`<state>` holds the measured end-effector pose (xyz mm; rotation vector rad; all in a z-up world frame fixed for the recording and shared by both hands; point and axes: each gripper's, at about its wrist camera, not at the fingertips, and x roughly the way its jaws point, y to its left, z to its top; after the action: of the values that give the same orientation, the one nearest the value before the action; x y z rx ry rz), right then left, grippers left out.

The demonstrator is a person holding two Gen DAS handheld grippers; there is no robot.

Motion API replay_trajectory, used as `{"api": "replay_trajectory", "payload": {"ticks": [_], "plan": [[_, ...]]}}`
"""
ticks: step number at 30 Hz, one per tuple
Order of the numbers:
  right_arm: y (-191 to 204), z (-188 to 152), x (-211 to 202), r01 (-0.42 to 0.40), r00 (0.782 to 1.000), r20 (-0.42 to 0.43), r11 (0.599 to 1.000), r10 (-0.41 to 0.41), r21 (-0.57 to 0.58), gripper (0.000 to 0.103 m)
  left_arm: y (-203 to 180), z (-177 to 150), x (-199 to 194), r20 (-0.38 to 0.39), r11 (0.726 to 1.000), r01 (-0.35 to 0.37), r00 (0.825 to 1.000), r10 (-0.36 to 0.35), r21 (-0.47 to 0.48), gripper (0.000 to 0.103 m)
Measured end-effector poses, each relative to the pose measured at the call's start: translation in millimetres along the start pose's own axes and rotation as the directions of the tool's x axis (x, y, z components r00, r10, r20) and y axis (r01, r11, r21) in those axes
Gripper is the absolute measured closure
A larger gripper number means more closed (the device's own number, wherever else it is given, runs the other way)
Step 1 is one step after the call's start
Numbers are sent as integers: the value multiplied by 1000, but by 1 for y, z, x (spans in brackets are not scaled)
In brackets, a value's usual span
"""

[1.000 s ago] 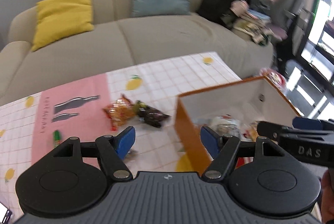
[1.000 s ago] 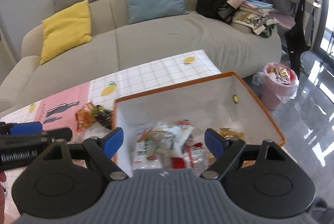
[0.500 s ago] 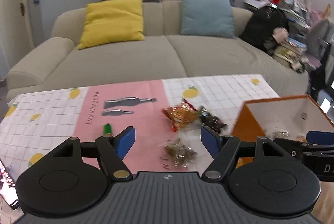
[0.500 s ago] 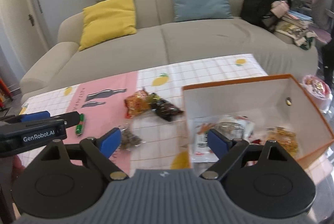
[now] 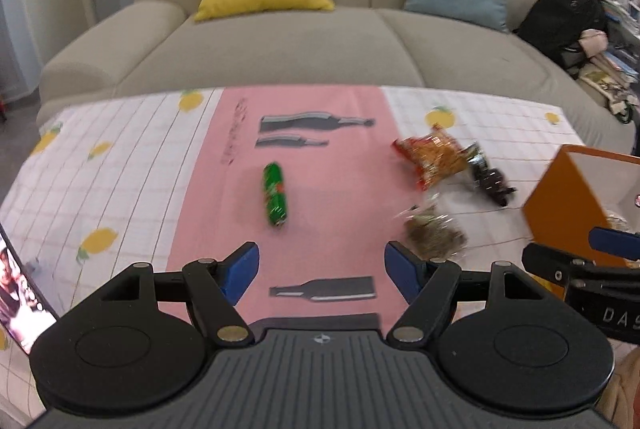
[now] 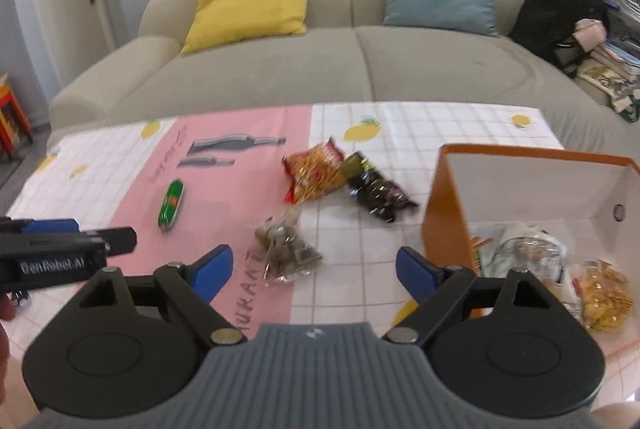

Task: Organize snacks
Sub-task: 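Move the left tool to the green sausage while the right tool reaches the clear nut bag, then grasp the green sausage with the left tool while the right tool grasps the clear nut bag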

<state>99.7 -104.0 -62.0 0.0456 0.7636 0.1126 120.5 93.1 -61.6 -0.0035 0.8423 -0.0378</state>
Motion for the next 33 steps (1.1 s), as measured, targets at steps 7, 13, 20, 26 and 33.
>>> {"api": "replay_trajectory", "payload": {"ticks": [7,13,20,26,33], "plan": [[8,4,43,-16,997,-73,998,11,-60,21,20,4,33,-49,999,-41,998,39,-36,19],[14,16,77,-29,994,-110,995,18,-98,21,33,28,67,-59,999,-41,997,40,-22,21],[19,24,114,-39,988,-151,991,19,-130,21,48,46,112,-67,998,-66,996,64,-25,21],[23,26,142,-49,981,-192,989,21,-143,21,52,49,144,-75,996,-86,994,84,-32,22],[31,22,155,-63,978,-207,983,26,-170,28,51,51,169,-95,995,-92,992,88,-35,36]]}}
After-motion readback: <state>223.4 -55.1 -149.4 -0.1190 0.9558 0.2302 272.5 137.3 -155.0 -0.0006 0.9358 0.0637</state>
